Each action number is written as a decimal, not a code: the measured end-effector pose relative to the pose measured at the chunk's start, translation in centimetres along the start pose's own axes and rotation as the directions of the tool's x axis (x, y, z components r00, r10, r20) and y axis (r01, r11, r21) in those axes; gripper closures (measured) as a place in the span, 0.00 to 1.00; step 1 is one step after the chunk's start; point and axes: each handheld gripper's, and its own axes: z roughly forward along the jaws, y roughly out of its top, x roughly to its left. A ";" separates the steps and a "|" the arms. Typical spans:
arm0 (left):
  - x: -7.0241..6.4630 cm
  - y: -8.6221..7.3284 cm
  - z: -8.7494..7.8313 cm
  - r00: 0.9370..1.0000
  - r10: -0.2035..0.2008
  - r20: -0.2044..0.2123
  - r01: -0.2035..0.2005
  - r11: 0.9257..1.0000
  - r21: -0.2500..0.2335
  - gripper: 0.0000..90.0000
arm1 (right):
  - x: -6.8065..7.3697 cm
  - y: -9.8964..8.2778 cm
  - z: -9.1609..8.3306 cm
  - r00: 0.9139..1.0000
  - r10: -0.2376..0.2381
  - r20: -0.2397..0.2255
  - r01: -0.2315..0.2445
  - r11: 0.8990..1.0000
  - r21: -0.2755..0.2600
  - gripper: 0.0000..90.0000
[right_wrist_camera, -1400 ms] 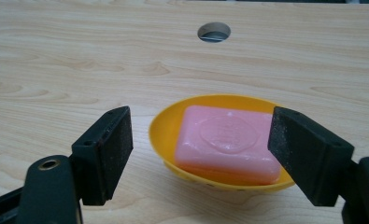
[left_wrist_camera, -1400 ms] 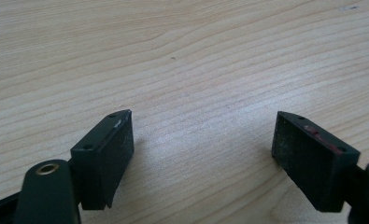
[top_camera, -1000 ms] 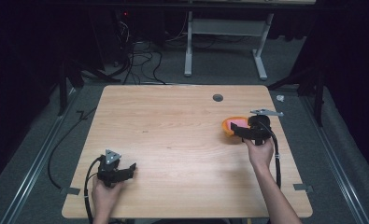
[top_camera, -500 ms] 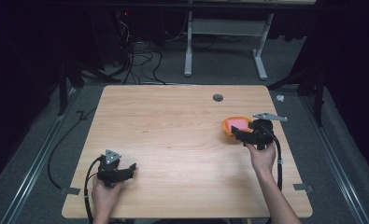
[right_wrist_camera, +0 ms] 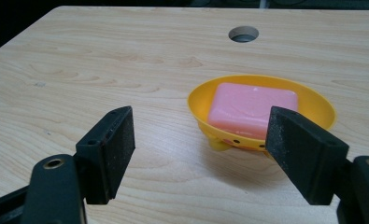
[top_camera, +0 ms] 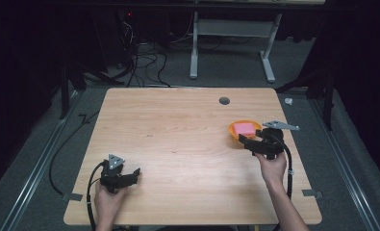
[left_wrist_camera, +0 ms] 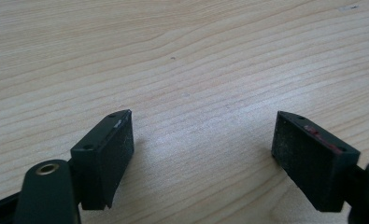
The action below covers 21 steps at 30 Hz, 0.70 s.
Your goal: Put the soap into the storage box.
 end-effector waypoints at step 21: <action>0.0 0.0 0.0 1.000 0.000 0.000 0.000 1.000 0.000 0.24 | 0.4 -1.4 -1.5 0.999 -0.032 -0.025 0.032 0.999 -0.030 0.27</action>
